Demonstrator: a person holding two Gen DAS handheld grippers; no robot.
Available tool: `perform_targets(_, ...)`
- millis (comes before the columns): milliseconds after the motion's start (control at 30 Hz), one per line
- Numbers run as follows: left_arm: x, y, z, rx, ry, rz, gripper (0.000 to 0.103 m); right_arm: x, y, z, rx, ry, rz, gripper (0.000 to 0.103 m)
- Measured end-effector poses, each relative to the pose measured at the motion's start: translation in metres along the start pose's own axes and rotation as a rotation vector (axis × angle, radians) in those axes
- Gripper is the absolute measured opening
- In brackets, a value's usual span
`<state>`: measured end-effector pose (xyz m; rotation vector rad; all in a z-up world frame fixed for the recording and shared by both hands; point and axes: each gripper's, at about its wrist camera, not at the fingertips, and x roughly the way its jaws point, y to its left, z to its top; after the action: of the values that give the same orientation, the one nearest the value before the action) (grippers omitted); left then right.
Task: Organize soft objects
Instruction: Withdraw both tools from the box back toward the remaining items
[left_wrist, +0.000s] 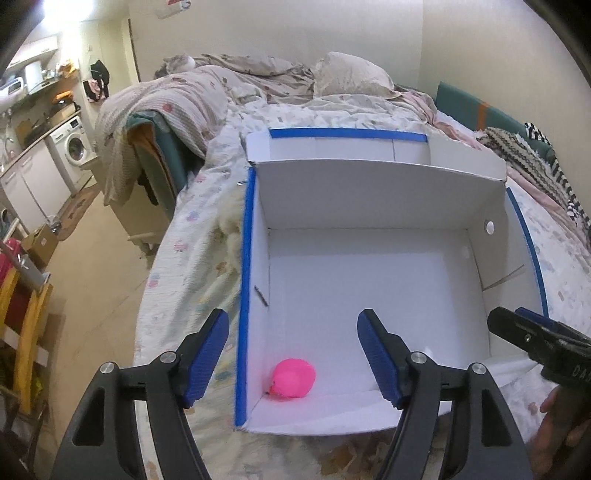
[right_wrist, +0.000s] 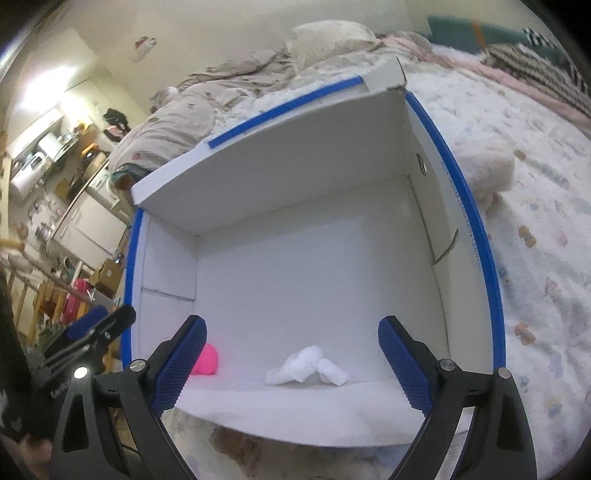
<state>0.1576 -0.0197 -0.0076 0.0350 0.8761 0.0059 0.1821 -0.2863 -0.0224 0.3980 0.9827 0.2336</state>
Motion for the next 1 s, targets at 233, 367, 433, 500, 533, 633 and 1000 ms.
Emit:
perform_targets(233, -0.017, 0.010, -0.019, -0.005, -0.005, 0.037, 0.071, -0.019, 0.005, -0.016, -0.058, -0.060, -0.020, 0.100)
perform_targets(367, -0.025, 0.014, -0.032, 0.005, 0.001, 0.064, 0.071, -0.034, 0.009, -0.024, -0.074, -0.101, -0.037, 0.100)
perform_targets(433, -0.027, 0.019, -0.038, -0.010, 0.009, 0.048, 0.071, -0.040, 0.013, -0.029, -0.092, -0.110, -0.045, 0.100)
perform_targets(500, -0.028, 0.023, -0.043, -0.027, 0.019, 0.042, 0.071, -0.046, 0.016, -0.035, -0.113, -0.110, -0.050, 0.100)
perform_targets(533, -0.028, 0.026, -0.046, -0.035, 0.025, 0.047, 0.071, -0.049, 0.017, -0.038, -0.120, -0.112, -0.049, 0.100)
perform_targets(633, -0.030, 0.033, -0.053, -0.053, 0.036, 0.061, 0.071, -0.057, 0.019, -0.048, -0.129, -0.116, -0.052, 0.100)
perform_targets(1000, -0.015, 0.062, -0.077, -0.160, 0.159, 0.039, 0.071, -0.058, -0.005, -0.083, -0.060, -0.015, -0.061, 0.100)
